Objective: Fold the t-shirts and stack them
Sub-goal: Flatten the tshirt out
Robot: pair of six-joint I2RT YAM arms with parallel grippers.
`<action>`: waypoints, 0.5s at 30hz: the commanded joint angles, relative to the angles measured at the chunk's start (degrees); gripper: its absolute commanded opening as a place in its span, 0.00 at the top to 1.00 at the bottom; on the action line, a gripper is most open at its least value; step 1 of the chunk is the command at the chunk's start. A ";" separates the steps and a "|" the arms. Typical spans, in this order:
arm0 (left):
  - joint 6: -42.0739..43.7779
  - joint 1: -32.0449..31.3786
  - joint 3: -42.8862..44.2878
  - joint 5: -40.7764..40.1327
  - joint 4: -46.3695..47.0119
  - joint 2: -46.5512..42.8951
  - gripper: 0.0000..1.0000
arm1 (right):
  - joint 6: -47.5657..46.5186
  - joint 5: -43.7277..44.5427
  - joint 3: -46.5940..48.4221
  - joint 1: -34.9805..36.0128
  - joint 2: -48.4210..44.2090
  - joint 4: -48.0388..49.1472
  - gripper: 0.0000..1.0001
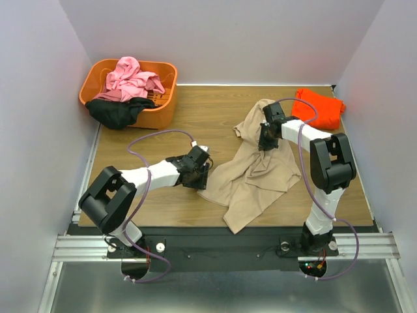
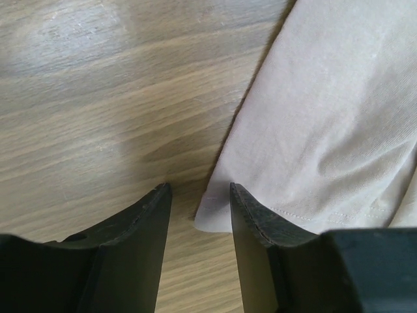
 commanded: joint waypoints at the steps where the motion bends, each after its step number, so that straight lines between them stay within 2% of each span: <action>1: -0.87 -2.36 2.26 -2.72 -2.85 1.44 0.52 | 0.53 -0.56 -2.03 0.25 -0.48 -2.49 1.00; 7: -2.10 -4.83 3.05 -3.16 -4.17 2.50 0.57 | 0.80 -0.56 -2.11 0.16 -0.66 -2.49 1.00; 9: -2.63 -5.36 2.70 -3.60 -4.52 2.85 0.67 | 0.80 -0.47 -2.11 0.16 -0.57 -2.49 1.00; 10: -2.81 -5.45 2.44 -4.04 -4.87 3.11 0.81 | 0.88 -0.56 -2.11 0.07 -0.39 -2.49 1.00; 12: -3.25 -5.45 2.35 -4.57 -5.40 3.38 0.95 | 0.97 -0.56 -2.03 -0.02 -0.39 -2.49 1.00; 13: -3.42 -5.53 2.35 -5.53 -6.01 3.47 1.00 | 0.97 -0.56 -2.11 -0.19 -0.65 -2.49 1.00; 15: -3.43 -5.45 2.78 -7.02 -6.80 3.47 1.00 | 1.06 -0.56 -2.11 -0.72 -1.27 -2.58 1.00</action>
